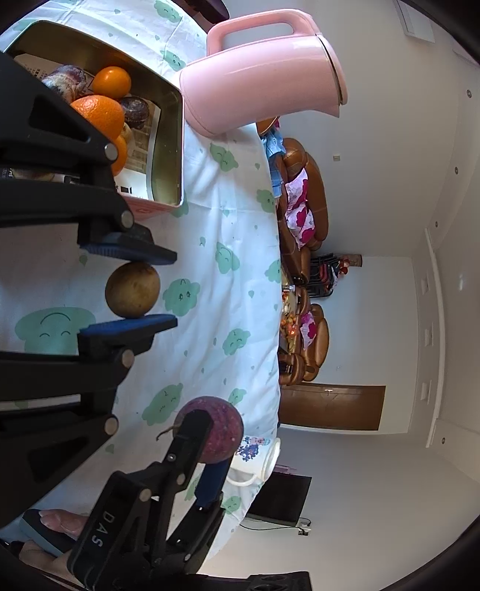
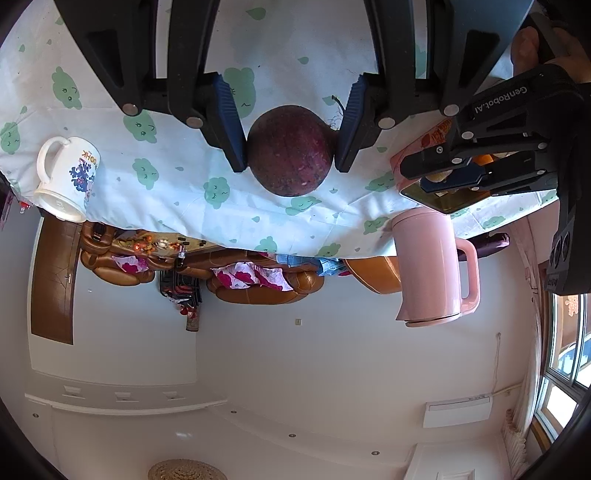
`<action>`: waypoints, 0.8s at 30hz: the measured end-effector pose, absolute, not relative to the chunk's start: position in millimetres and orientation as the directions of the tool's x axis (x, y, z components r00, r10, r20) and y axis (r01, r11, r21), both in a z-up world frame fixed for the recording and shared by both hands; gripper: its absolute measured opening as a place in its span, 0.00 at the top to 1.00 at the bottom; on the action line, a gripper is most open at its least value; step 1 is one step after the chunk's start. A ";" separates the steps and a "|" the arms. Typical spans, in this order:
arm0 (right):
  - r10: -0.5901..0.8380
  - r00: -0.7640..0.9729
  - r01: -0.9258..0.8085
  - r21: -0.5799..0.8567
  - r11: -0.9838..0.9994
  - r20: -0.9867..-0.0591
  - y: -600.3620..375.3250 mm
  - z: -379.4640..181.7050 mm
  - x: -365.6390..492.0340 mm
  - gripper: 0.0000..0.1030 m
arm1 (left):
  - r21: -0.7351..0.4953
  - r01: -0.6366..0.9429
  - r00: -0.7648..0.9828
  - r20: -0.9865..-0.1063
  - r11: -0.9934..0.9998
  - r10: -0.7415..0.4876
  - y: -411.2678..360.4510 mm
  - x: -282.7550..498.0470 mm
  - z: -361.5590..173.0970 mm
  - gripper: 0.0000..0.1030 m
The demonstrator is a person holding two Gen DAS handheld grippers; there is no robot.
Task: Organize fruits
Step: 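Lift the purple-red fruit with the right tool while the left lifts the brown fruit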
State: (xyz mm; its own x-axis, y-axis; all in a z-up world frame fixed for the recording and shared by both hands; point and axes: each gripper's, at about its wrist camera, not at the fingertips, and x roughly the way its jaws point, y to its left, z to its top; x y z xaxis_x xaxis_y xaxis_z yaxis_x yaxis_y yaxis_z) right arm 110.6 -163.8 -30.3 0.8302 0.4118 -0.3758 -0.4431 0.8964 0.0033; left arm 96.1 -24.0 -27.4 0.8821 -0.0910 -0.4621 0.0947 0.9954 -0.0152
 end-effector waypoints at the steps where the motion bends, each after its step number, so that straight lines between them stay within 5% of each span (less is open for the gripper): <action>1: 0.413 0.828 -0.445 0.005 0.896 -0.378 -162.0 -30.4 110.0 0.51 | -0.018 0.094 0.883 -0.460 0.995 -0.092 -22.2 94.6 -26.9 0.72; 24: 0.473 0.813 -0.505 -0.008 0.863 -0.339 -137.2 -8.0 85.3 0.51 | -0.016 0.070 0.911 -0.407 0.997 -0.070 -3.6 68.5 -10.3 0.72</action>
